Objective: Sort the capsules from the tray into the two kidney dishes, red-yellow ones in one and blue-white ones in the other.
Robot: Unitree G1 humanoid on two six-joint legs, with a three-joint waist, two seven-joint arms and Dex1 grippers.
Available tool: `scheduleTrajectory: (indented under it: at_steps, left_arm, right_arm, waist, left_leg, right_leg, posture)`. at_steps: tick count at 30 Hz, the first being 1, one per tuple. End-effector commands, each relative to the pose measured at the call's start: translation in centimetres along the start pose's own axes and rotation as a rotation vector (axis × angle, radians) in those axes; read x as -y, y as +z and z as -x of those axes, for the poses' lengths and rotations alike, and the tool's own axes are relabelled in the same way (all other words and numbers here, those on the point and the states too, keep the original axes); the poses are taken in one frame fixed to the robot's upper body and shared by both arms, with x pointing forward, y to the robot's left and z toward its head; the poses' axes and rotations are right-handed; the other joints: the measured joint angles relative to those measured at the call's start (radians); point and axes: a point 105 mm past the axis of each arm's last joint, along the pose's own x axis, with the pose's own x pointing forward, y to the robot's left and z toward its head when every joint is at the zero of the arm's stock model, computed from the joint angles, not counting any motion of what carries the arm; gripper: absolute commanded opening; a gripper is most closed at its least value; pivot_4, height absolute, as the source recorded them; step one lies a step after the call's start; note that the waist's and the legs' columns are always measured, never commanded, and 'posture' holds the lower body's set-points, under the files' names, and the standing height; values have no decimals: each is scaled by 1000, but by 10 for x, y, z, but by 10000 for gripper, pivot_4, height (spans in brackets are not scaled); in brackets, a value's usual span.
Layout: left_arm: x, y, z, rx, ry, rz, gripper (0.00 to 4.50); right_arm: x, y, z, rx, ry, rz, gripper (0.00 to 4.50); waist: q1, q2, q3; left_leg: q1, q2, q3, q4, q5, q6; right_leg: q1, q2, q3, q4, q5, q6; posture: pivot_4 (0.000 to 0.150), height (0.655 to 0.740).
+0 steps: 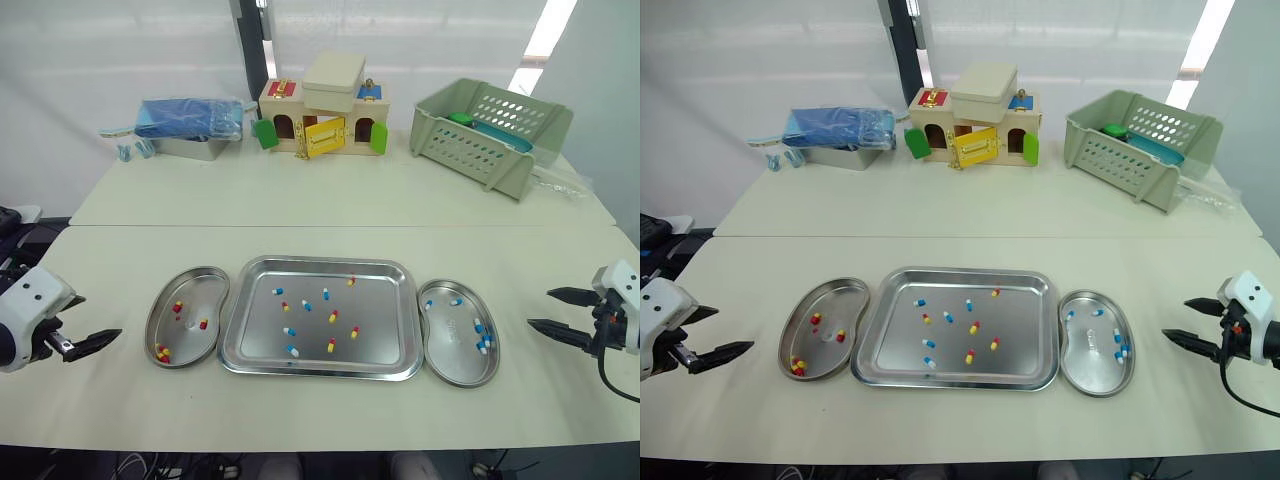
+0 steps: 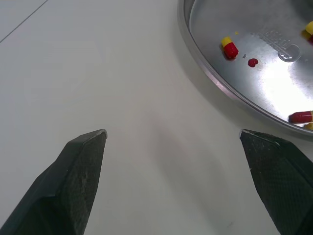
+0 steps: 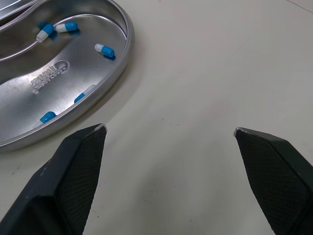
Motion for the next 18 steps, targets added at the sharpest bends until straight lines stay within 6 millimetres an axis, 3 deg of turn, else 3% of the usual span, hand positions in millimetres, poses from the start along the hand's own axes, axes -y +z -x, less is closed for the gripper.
scheduleTrajectory:
  at_steps: [1, 6, 9, 14, 18]
  left_arm:
    - [2, 14, 9, 96, -13, -18, 45000]
    - [20, 30, 27, 365, -47, 26, 45000]
    - [39, 23, 35, 432, -51, 14, 45000]
    - [92, 11, 40, 577, -70, 110, 45000]
    - [124, -1, 42, 667, 13, 156, 45000]
  right_arm:
    - [4, 8, 5, 15, -9, 30, 44236]
    - [5, 11, 5, 8, 8, 38, 44236]
    - [7, 12, 5, 4, 13, 41, 44236]
    - [9, 15, 6, 8, 20, 48, 44236]
    - [6, 25, 7, 32, 42, 53, 44236]
  waist:
    - [0, 0, 0]
    - [-2, 0, 0]
    - [-6, 0, 0]
    - [-5, 0, 0]
    - [-2, 0, 0]
  left_leg:
    - [0, 0, 0, 0, 0, 0]
    - [0, 0, 0, 0, 0, 0]
    - [0, 0, 1, 1, 0, 0]
    - [1, 0, 1, 2, 0, 0]
    - [1, 0, 1, 2, 0, 1]
  right_leg:
    - [0, 0, 0, 0, 0, 0]
    - [0, 0, 0, 0, 0, 0]
    - [0, 0, 1, 0, 0, 0]
    - [2, -1, 1, -1, 0, 0]
    - [3, -1, 1, -1, 0, 0]
  posture:
    - [1500, 7400]
    - [1500, 7400]
    - [1500, 7400]
    - [1500, 7400]
    - [1500, 7400]
